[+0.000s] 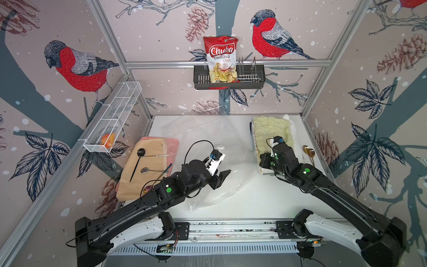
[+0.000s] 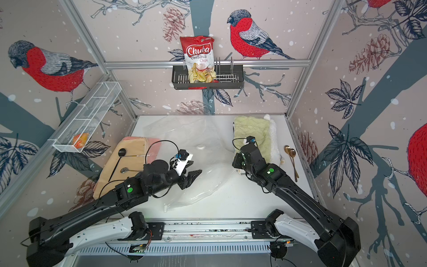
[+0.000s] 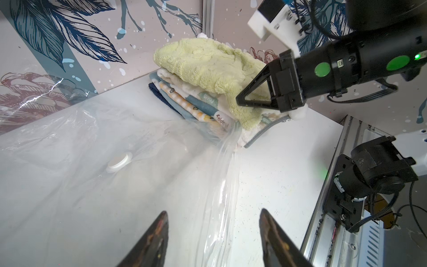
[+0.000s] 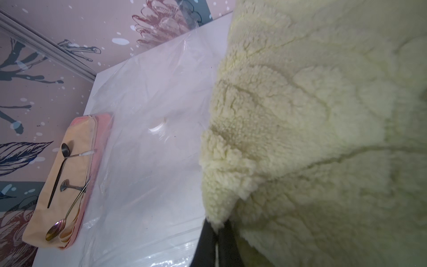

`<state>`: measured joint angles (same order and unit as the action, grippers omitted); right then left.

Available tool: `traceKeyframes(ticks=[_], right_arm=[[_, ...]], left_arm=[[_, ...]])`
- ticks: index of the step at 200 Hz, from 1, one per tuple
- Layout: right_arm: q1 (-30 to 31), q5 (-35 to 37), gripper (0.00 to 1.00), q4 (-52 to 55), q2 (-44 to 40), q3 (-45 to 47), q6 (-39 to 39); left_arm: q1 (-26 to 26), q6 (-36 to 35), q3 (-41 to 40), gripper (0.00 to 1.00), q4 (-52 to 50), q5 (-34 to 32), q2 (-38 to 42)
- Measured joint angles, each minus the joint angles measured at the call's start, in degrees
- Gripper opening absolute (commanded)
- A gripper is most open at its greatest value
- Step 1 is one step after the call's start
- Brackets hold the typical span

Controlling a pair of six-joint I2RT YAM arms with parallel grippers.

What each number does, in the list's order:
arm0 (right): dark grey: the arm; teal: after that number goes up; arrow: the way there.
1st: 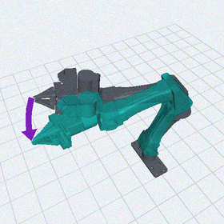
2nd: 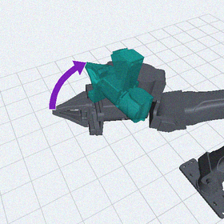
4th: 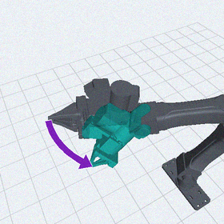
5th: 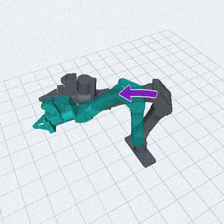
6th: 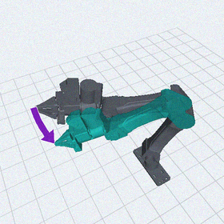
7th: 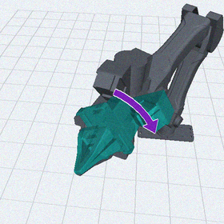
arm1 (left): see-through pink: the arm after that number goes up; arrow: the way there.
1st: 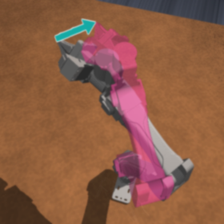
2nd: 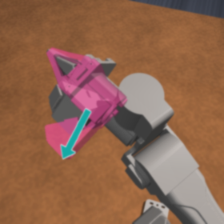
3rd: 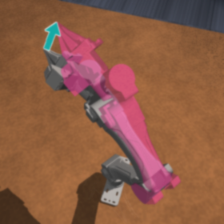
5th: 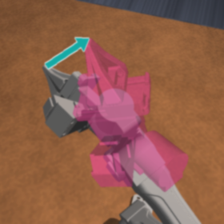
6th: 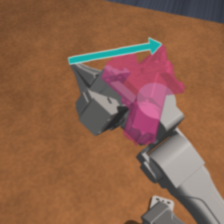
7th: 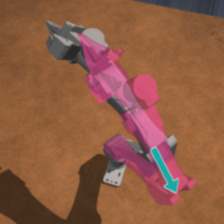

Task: Take the blanket out of the vacuum bag
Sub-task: Place the blanket at the center of the board.

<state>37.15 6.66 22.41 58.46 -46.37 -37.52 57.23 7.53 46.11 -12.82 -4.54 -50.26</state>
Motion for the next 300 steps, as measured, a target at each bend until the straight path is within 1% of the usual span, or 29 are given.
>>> traceKeyframes(ticks=[5, 14, 19, 24, 36, 42, 59, 68, 82, 110, 131, 149, 161, 171, 178, 181, 187, 204, 209, 218, 231, 258, 300], right_arm=[[-0.8, -0.7, 0.01, -0.5, 0.3, 0.6, 0.0], [-2.4, -2.5, 0.1, -1.4, 1.0, 1.8, -0.1], [-3.3, -3.6, 0.17, -1.8, 1.2, 2.4, -0.2], [-4.1, -4.4, 0.27, -1.7, 1.4, 2.7, -0.2], [-5.7, -5.7, 0.46, -1.5, 1.2, 3.0, -0.4], [-6.4, -6.2, 0.53, -1.4, 0.7, 2.9, -0.4], [-7.7, -6.6, 0.58, -0.2, -2.6, 1.9, -0.3], [-8.5, -6.6, 0.58, 0.2, -4.8, 0.9, -0.3], [-11.9, -6.4, 0.58, 0.7, -7.9, -0.6, -0.1], [-23.9, -6.4, 0.56, 3.2, -9.5, -1.7, 1.5], [-33.1, -8.0, 0.54, 3.9, -9.3, 0.1, 3.0], [-37.3, -9.9, 0.54, 4.9, -8.7, 2.4, 3.2], [-38.2, -11.1, 0.53, 4.8, -8.9, 3.7, 3.4], [-38.7, -12.5, 0.48, 4.4, -9.2, 4.7, 3.8], [-39.0, -13.7, 0.42, 4.2, -9.4, 5.4, 4.4], [-39.1, -14.2, 0.36, 4.2, -9.4, 5.5, 4.4], [-39.2, -15.0, 0.29, 4.2, -9.3, 5.8, 4.6], [-39.4, -16.6, 0.11, 4.2, -9.3, 5.8, 4.7], [-39.4, -16.9, 0.07, 4.2, -9.3, 5.7, 4.9], [-39.5, -17.2, 0.03, 4.2, -9.4, 5.3, 5.2], [-39.5, -17.2, 0.0, 4.6, -9.6, 4.6, 5.7], [-39.4, -16.3, 0.0, 5.9, -10.5, 1.7, 5.8], [-39.3, -12.1, 0.0, 7.9, -8.0, -8.9, 7.6]], left_arm=[[0.0, 0.0, 0.0, 0.61, 0.0, 0.0, 0.0], [0.0, 0.0, 0.0, 0.61, 0.0, 0.0, 0.0], [0.0, 0.0, 0.0, 0.61, 0.0, 0.0, 0.0], [0.0, 0.0, 0.0, 0.61, 0.0, 0.0, 0.0], [0.0, 0.0, 0.0, 0.62, 0.0, 0.0, -0.1], [0.0, 0.0, 0.0, 0.62, 0.0, 0.0, -0.1], [0.0, 0.0, 0.1, 0.63, -0.2, 0.0, -0.3], [0.0, 0.0, 0.1, 0.63, -0.2, 0.0, -0.3], [0.0, 0.0, 0.2, 0.63, -0.3, 0.0, -0.4], [0.0, 0.0, 0.3, 0.64, -0.4, 0.0, -0.4], [0.0, 0.0, 0.3, 0.64, -0.4, 0.0, -0.4], [0.0, 0.0, 0.3, 0.64, -0.4, 0.0, -0.4], [0.0, 0.0, 0.3, 0.64, -0.4, 0.0, -0.4], [0.0, 0.0, 0.3, 0.64, -0.4, 0.0, -0.3], [0.0, 0.0, 0.3, 0.64, -0.4, 0.0, -0.3], [0.0, 0.0, 0.3, 0.64, -0.4, 0.0, -0.3], [0.0, 0.0, 0.3, 0.64, -0.4, 0.0, -0.3], [0.0, 0.0, 0.3, 0.64, -0.4, 0.0, -0.4], [0.0, 0.0, 0.3, 0.64, -0.4, 0.0, -0.5], [0.0, 0.0, 0.3, 0.64, -0.4, 0.0, -0.5], [0.0, 0.0, 0.3, 0.64, -0.4, 0.0, -0.5], [0.0, 0.0, 0.3, 0.64, -0.4, 0.0, -0.4], [0.0, 0.0, 0.4, 0.62, -0.4, 0.2, -0.1]])
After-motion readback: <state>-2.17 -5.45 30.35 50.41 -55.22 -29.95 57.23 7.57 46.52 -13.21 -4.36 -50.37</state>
